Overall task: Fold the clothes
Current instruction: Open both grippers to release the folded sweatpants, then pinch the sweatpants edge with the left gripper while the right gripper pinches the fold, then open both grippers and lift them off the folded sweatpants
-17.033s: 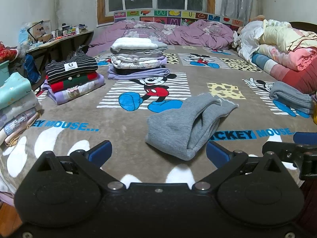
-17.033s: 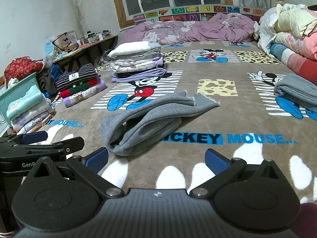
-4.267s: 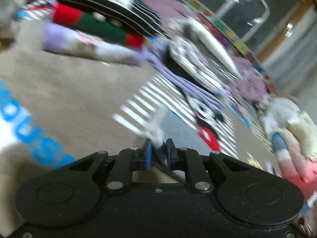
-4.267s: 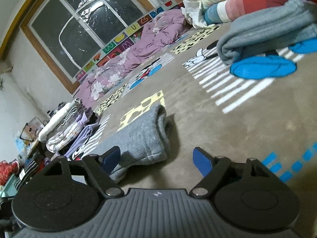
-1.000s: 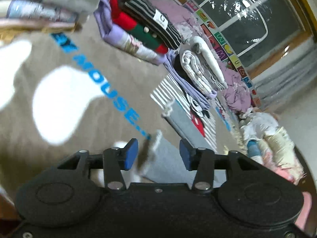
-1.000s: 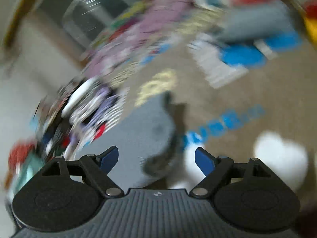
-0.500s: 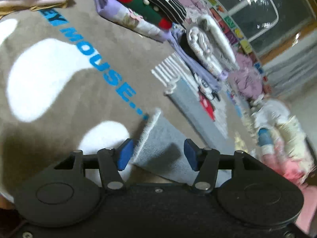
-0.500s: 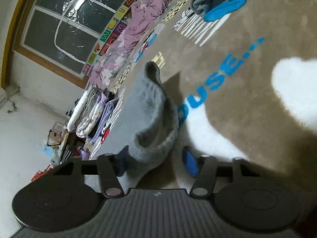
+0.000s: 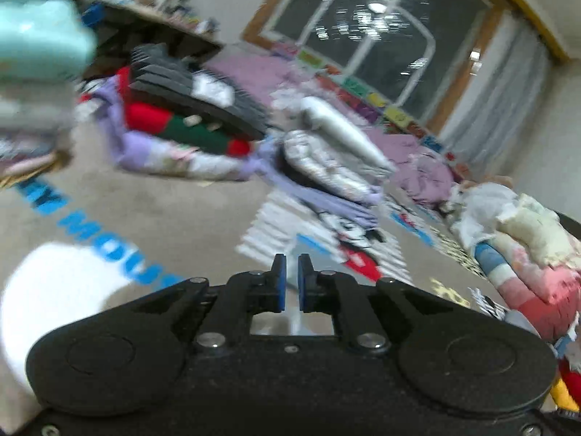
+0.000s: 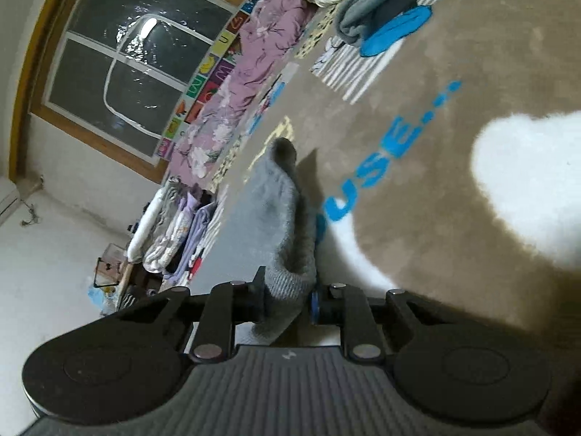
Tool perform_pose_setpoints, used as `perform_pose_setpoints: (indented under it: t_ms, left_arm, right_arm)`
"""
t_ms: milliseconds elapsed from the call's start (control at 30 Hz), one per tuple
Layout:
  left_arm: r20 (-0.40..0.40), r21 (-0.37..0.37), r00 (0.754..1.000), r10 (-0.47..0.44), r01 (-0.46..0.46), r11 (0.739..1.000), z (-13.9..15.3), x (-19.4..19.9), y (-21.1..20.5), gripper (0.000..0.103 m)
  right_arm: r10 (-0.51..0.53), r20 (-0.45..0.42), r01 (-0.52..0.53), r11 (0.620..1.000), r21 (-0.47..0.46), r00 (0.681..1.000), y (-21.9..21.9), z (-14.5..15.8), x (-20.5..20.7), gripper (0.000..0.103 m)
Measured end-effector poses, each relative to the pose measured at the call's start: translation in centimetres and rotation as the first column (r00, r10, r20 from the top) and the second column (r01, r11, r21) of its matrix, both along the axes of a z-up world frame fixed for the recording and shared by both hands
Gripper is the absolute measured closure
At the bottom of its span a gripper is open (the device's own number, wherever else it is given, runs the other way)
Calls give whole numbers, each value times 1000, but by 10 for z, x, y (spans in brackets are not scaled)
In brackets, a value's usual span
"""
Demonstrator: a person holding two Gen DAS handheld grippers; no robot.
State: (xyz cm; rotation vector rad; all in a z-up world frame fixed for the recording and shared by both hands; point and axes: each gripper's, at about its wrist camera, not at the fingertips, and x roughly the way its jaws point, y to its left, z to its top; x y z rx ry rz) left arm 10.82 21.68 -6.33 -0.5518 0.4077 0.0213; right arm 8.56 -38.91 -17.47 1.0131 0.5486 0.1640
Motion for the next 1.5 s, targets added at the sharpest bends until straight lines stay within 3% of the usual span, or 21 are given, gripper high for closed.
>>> perform_pose_setpoints:
  t_ms: [100, 167, 200, 333, 567, 600, 633, 667, 733, 833, 933, 967, 1033, 1067, 1167, 1233, 1333, 1500]
  left_arm:
    - [-59, -82, 997, 42, -47, 996, -7, -8, 16, 94]
    - [-97, -132, 994, 47, -59, 990, -9, -16, 19, 53]
    - [-109, -146, 993, 45, -60, 987, -9, -21, 19, 48]
    - [-133, -129, 991, 5, -22, 991, -8, -25, 10, 48]
    - [-207, -120, 976, -66, 41, 992, -29, -2, -14, 49]
    - [-218, -89, 973, -76, 58, 994, -31, 2, -21, 53]
    - [-229, -59, 970, -87, 75, 995, -33, 6, -28, 78]
    - [-234, -25, 968, -88, 85, 996, -34, 9, -35, 97]
    - [-213, 34, 975, -63, 72, 997, -30, 8, -44, 97]
    - [-137, 34, 990, -37, 42, 999, -14, -7, -40, 97]
    - [-220, 68, 975, -42, 58, 996, -26, -2, -40, 93]
    - [-253, 76, 967, -33, 54, 996, -31, 1, -39, 82]
    - [-242, 87, 970, 10, 11, 996, -29, -2, -33, 76]
    - [-229, 99, 973, 35, -12, 995, -26, -4, -30, 66]
    - [-202, 118, 974, 103, -80, 990, -20, -9, -20, 63]
    - [-165, 103, 981, 105, -88, 991, -13, -11, -18, 63]
    - [-118, 149, 991, 70, -52, 987, 0, -8, -31, 63]
    - [-128, 137, 992, -14, 32, 990, 3, 19, -46, 61]
  right_arm:
    - [7, -11, -7, 1000, -28, 1000, 5, 1, 1, 77]
    - [5, -4, -5, 999, -41, 1000, 7, 3, 0, 69]
    - [2, 4, -2, 999, -54, 1000, 9, 5, -1, 62]
    - [-13, 35, 18, 988, -153, 999, 15, 17, -4, 44]
    - [-1, 37, 10, 968, -249, 999, 22, 19, 2, 42]
    - [3, 39, 7, 966, -257, 999, 24, 19, 3, 41]
    - [12, 45, 0, 965, -261, 999, 25, 18, 5, 41]
    - [26, 53, -11, 965, -263, 998, 26, 17, 7, 44]
    - [50, 52, -33, 961, -276, 997, 28, 16, 12, 79]
    - [3, 42, 10, 950, -311, 999, 25, 19, 7, 79]
    - [4, -3, -5, 943, -332, 1000, 25, 17, 8, 80]
    - [4, -10, -7, 940, -342, 1000, 26, 17, 8, 81]
    - [1, -21, -8, 940, -341, 1000, 27, 17, 8, 78]
    - [-4, -18, -3, 942, -335, 1000, 27, 18, 6, 75]
    - [-57, 8, 57, 947, -317, 998, 19, 24, -4, 58]
    - [-103, 34, 108, 948, -301, 994, 12, 29, -11, 40]
    - [-121, 96, 145, 938, -315, 988, 7, 39, -15, 40]
    - [-26, 111, 72, 901, -428, 993, 11, 48, 14, 40]
